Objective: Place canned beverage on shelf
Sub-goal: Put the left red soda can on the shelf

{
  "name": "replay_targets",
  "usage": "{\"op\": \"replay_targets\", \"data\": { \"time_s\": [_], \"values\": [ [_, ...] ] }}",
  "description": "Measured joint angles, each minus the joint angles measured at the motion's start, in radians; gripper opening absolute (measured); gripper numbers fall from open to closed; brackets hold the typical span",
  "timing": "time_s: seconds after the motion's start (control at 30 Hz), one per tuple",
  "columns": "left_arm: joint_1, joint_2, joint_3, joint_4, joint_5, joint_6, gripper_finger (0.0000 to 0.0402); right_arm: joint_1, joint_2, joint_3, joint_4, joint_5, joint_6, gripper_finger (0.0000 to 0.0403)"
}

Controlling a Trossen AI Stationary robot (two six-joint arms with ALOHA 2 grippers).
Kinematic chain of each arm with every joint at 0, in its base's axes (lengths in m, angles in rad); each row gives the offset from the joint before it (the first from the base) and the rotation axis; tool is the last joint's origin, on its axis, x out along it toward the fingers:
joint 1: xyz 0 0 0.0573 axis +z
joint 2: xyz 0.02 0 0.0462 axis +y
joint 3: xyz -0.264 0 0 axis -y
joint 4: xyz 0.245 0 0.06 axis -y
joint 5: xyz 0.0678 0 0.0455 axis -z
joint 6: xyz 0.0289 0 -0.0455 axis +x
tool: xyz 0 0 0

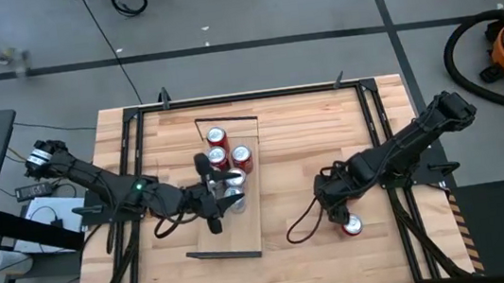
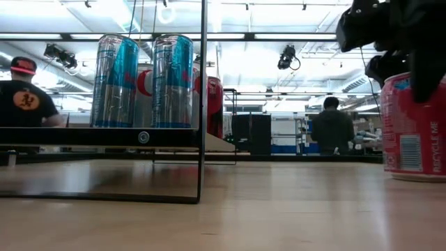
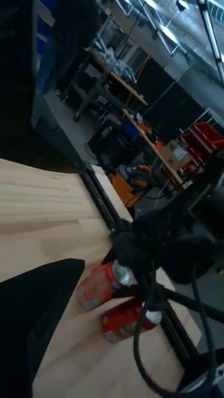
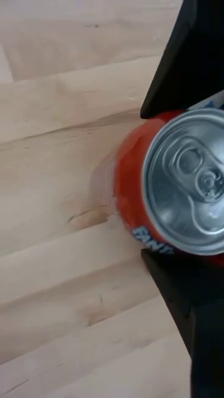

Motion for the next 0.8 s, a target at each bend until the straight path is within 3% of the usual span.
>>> {"op": "replay_targets", "data": {
  "time_s": [0.2,0.53,0.8],
  "values": [
    [0.001,0.002,-0.001,-0.003,0.000,0.000,0.0249,-0.030,0.000,-0.001,0.072,0.006,-0.022,0.0312],
    [0.001,0.002,-0.001,-0.004,-0.001,-0.001,0.0249,-0.068,0.013,0.001,0.365,-0.005,-0.095,0.0326],
    [0.001,0.002,-0.001,-0.004,-0.016,-0.003,0.0249,-0.067,0.227,0.254,0.263,-0.035,-0.278,0.0321]
  ]
}}
